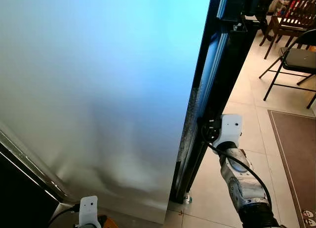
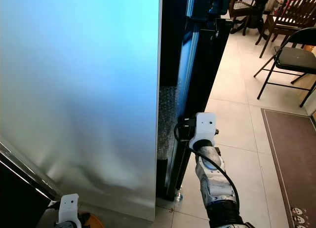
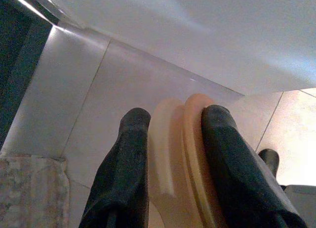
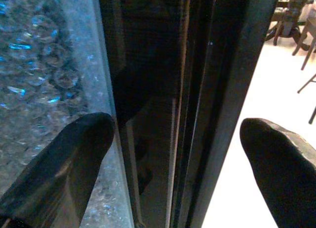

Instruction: Restocking fridge

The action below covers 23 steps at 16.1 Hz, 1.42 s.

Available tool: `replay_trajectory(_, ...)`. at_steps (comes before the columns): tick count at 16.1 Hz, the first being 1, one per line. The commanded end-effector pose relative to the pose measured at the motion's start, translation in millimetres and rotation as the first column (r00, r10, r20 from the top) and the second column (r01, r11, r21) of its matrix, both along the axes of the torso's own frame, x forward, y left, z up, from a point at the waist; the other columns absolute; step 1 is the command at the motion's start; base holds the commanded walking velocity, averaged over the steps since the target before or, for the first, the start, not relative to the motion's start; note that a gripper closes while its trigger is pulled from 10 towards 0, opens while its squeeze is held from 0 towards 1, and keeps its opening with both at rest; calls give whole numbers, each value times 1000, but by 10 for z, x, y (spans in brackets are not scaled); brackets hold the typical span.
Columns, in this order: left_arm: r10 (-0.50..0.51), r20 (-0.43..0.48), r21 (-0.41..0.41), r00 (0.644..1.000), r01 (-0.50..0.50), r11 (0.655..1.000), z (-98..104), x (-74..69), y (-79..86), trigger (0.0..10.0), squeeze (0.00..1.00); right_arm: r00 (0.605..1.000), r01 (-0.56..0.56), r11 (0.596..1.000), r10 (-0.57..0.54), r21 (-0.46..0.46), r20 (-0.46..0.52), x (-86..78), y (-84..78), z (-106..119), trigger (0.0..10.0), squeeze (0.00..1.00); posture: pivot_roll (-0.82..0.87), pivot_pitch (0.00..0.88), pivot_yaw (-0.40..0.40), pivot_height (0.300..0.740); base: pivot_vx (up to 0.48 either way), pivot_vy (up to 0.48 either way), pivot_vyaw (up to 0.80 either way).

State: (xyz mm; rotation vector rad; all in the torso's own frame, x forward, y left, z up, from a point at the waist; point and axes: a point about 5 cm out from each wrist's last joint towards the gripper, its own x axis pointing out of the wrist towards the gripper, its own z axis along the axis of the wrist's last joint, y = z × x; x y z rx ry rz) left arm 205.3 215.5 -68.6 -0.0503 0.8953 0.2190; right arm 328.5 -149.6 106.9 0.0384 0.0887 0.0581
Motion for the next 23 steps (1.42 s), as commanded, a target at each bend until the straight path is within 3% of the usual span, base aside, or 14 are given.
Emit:
replay_trajectory(1,-12,-13,8,1000,12,1000,-14,-33,24,10000,0,1000,12,1000,-12,-6,7,40,-38,40,10000,0,-15,23,-17,740,0,0,0)
replay_trajectory(7,-22,-15,9,1000,22,1000,-14,-30,18,10000,0,1000,4,999,-3,-48,13,98,-156,68,10000,0,-12,24,-16,740,0,0,0)
replay_trajectory(10,-24,-17,7,1000,24,1000,-13,-30,20,10000,0,993,109,992,-106,-63,46,57,-362,117,10000,0,-18,24,-16,740,0,0,0)
replay_trajectory(15,-29,-18,3,999,29,1000,-16,-32,15,10000,0,937,350,932,-349,-96,27,-209,-862,-5,10000,0,-22,23,-21,740,0,0,0)
replay_trajectory(19,-30,-20,1,999,30,1000,-19,-36,11,10000,0,885,449,871,-464,-201,-35,-512,-1261,-217,10000,0,-23,21,-25,740,0,0,0)
replay_trajectory(23,-31,-21,1,999,31,1000,-16,-31,17,10000,0,805,529,796,-581,-293,-124,-818,-1629,-505,10000,0,-30,25,-23,740,0,0,0)
